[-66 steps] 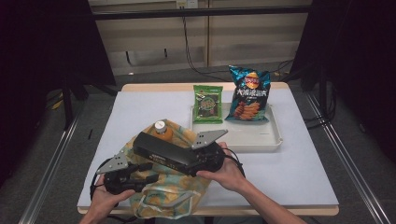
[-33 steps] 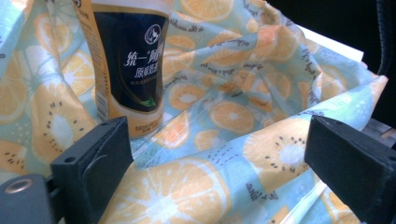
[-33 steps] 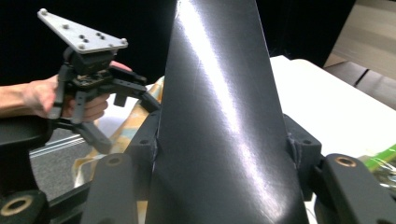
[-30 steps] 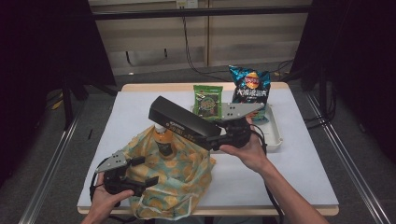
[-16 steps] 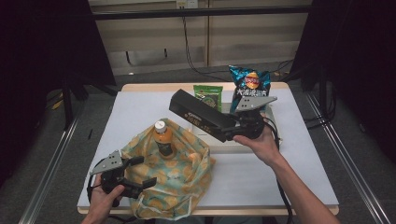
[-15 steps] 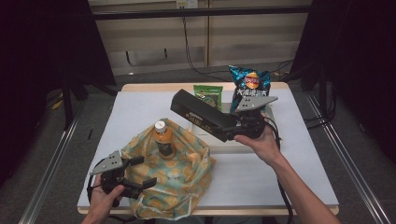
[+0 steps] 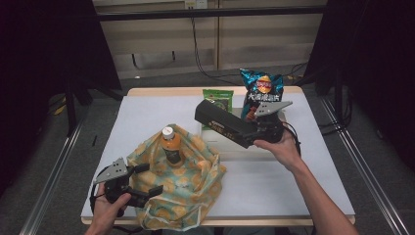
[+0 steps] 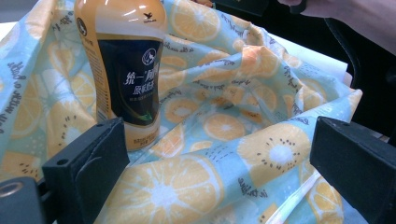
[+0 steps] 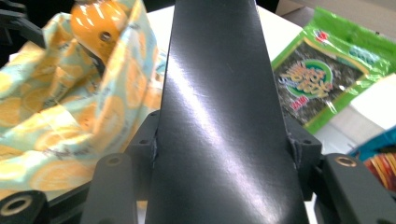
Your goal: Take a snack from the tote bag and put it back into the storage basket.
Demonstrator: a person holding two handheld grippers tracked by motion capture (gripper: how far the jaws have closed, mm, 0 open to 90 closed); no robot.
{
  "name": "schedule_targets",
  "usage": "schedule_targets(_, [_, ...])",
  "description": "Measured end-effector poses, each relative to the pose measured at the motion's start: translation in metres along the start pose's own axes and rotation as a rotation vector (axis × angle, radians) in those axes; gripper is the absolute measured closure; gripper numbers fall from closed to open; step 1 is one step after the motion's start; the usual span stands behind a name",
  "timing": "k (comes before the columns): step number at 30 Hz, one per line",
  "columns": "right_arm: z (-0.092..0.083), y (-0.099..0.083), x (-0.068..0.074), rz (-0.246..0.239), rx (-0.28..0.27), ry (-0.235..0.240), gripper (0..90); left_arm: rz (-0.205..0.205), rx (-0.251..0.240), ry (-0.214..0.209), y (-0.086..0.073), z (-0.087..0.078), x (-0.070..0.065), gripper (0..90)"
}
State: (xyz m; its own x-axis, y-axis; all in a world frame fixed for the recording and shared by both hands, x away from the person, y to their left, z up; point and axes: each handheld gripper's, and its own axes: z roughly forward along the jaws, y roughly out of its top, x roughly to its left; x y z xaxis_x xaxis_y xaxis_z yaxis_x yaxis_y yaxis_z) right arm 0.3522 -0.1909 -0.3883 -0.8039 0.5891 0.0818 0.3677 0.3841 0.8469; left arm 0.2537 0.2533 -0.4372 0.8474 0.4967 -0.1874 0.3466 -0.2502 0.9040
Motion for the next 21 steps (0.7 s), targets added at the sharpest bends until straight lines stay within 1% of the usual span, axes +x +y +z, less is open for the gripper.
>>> schedule_targets(4, [0.005, -0.013, -0.008, 0.026, 0.022, -0.015, 43.1, -0.011, 0.004, 0.000, -0.001, 0.001, 0.001, 4.2])
schedule_targets(5, [0.006, -0.015, -0.010, 0.030, 0.031, -0.016, 43.1, -0.007, 0.004, -0.001, -0.001, 0.002, 0.001, 4.2])
schedule_targets(6, [0.008, -0.017, -0.012, 0.024, 0.052, -0.025, 43.1, -0.007, 0.004, 0.002, -0.001, 0.002, 0.001, 4.3])
schedule_targets(7, [0.008, -0.019, -0.014, 0.021, 0.058, -0.030, 43.1, -0.006, 0.009, 0.003, -0.001, 0.002, 0.001, 4.3])
schedule_targets(9, [0.009, -0.021, -0.017, 0.034, 0.054, -0.024, 43.1, -0.004, 0.015, 0.002, -0.002, 0.003, 0.000, 4.4])
schedule_targets(12, [0.013, -0.024, -0.020, 0.031, 0.075, -0.019, 43.1, -0.002, 0.014, 0.001, -0.002, 0.003, 0.000, 4.6])
schedule_targets(15, [0.016, -0.027, -0.021, 0.020, 0.104, -0.027, 43.1, -0.003, 0.019, 0.004, -0.002, 0.003, 0.001, 4.6])
schedule_targets(19, [0.018, -0.029, -0.028, 0.011, 0.104, -0.026, 43.1, -0.003, 0.021, 0.008, -0.002, 0.004, 0.001, 4.6])
schedule_targets(21, [0.020, -0.031, -0.032, 0.006, 0.112, -0.014, 43.1, -0.004, 0.022, 0.008, -0.002, 0.004, 0.001, 4.6])
